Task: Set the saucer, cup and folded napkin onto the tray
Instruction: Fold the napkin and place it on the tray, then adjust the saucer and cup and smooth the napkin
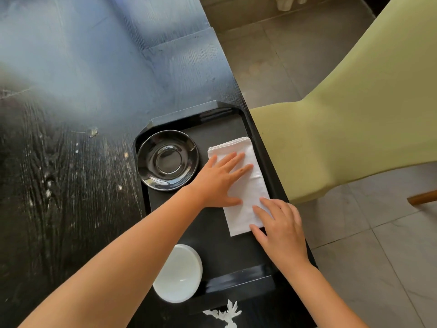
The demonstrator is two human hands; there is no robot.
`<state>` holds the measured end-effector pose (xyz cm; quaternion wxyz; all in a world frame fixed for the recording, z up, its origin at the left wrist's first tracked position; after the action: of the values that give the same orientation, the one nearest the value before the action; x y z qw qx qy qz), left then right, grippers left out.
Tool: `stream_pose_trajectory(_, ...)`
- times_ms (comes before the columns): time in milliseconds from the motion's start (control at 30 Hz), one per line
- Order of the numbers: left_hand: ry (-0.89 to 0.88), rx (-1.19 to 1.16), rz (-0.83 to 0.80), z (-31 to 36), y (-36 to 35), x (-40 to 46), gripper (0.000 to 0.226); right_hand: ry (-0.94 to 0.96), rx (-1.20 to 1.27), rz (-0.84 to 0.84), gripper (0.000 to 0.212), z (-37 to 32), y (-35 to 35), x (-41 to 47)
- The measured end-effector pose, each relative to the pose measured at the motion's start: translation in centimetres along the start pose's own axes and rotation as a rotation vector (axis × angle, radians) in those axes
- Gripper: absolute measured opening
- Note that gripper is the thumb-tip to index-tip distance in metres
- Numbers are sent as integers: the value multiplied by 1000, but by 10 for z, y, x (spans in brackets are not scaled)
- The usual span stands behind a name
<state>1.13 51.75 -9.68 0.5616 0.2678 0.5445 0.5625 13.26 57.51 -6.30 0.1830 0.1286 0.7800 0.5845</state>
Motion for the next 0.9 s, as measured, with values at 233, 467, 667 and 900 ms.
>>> stream_pose_trajectory(233, 173, -1, 318, -26, 37, -86, 66, 149, 62, 89, 42, -58, 21, 27)
stream_pose_trajectory(467, 375, 2, 50, -69, -13, -166, 62, 531, -113, -128, 51, -153, -30, 54)
stream_pose_trajectory(667, 386, -42, 17, -69, -27, -175, 57, 586, -174, -162, 49, -158, -39, 58)
stream_pose_trajectory(900, 382, -137, 16, -53, -31, -178, 51, 619, -190, -190, 48, -150, -33, 44)
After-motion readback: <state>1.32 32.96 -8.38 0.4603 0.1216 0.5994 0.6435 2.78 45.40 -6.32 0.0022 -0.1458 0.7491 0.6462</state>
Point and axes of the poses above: each hand's wrist, its own x-axis towards the middle knuckle, its own y-axis out of the back of the hand, z = x × y, the point moved 10 cm from there along x, towards the middle knuckle, and after that the axes turned 12 degrees about -y, right-handed, at the moved point
